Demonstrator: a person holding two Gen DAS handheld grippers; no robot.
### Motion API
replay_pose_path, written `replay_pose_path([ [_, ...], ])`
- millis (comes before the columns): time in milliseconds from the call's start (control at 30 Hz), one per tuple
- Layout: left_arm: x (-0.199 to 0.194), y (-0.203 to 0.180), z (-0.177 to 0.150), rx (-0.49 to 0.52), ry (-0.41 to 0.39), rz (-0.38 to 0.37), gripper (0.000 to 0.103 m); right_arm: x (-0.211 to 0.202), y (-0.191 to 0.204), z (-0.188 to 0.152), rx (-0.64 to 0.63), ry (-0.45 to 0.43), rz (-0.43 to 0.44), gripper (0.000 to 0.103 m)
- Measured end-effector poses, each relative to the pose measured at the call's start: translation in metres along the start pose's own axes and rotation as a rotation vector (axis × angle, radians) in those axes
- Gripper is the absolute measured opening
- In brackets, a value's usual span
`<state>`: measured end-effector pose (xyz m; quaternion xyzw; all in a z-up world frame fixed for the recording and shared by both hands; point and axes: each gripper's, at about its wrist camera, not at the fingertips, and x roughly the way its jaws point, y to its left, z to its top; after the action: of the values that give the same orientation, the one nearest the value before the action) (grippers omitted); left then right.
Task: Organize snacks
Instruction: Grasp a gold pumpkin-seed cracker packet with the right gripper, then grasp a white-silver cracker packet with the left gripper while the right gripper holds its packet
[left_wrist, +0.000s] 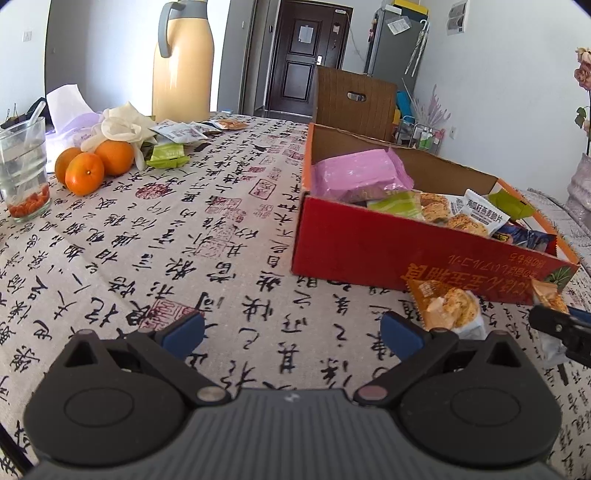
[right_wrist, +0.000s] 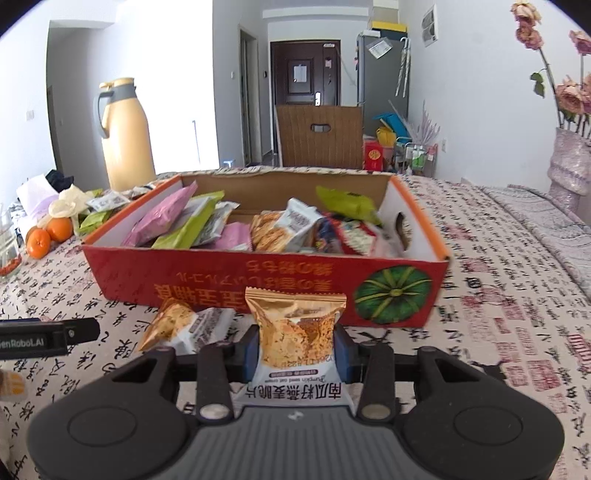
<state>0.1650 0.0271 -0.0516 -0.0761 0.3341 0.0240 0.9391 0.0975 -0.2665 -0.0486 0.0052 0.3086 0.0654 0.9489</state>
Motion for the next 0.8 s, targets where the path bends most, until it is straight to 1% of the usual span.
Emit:
replay_pose_path([
  [100, -0.004, -0.013, 0.006, 0.013, -0.002, -0.014, 0.103, -0.008, -0.011, -0.002, 0.011, -0.017, -0.013, 0.039],
  [267, -0.007, -0.05, 0.015, 0.079, -0.008, -0.043, 0.103, -0.016, -0.033, -0.005, 0.049, -0.035, -0.04, 0.039],
  [433, 0.001, -0.088, 0.018, 0.144, 0.014, -0.058, 0.103, -0.023, -0.055, -0.008, 0.084, -0.048, -0.063, 0.039],
  [567, 0.015, -0.113, 0.017, 0.179, 0.048, -0.042, 0.103, -0.027, -0.07, -0.011, 0.107, -0.053, -0.078, 0.039],
  [633, 0.023, -0.121, 0.015, 0.184, 0.07, -0.022, 0.103, -0.029, -0.076, -0.012, 0.114, -0.054, -0.083, 0.039],
  [733, 0.033, -0.126, 0.011, 0.166, 0.11, -0.006, 0.103, -0.032, -0.084, -0.014, 0.123, -0.055, -0.088, 0.039],
  [800, 0.037, -0.128, 0.009, 0.158, 0.12, 0.005, 0.103, -0.031, -0.086, -0.015, 0.128, -0.054, -0.09, 0.039],
])
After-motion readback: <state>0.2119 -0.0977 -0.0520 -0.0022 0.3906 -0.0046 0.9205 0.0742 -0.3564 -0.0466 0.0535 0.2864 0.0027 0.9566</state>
